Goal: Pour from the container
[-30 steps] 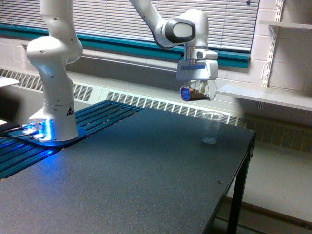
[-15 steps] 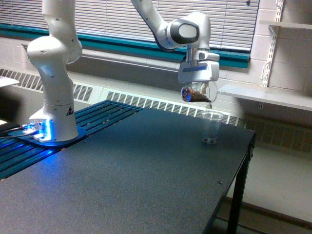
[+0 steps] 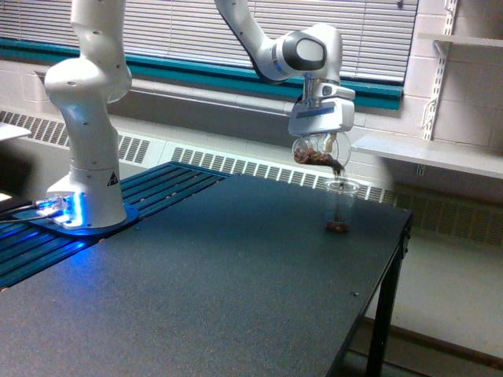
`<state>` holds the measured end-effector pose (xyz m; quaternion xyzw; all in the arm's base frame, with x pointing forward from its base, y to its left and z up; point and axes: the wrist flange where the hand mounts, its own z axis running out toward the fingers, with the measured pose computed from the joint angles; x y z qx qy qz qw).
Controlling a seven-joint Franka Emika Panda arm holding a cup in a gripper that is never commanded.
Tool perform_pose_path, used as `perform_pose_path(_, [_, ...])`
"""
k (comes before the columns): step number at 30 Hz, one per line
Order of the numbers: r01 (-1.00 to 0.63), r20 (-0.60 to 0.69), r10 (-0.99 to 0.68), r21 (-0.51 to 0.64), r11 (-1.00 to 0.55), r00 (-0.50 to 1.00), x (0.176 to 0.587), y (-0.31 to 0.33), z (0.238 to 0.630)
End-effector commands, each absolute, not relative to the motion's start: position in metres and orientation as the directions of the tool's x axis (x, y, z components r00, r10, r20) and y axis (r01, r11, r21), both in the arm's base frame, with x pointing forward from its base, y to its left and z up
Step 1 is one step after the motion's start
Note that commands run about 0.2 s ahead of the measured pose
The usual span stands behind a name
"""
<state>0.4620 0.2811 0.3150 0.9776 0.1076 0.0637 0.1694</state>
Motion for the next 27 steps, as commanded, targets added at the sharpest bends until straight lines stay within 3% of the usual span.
perform_pose_path(1, [0.144, 0.115, 0.199, 0.370, -0.918, 0.973, 0.460, 0.292, 0.320])
perform_pose_path(27, [0.121, 0.098, 0.187, 0.464, -0.878, 0.978, 0.450, 0.313, 0.328])
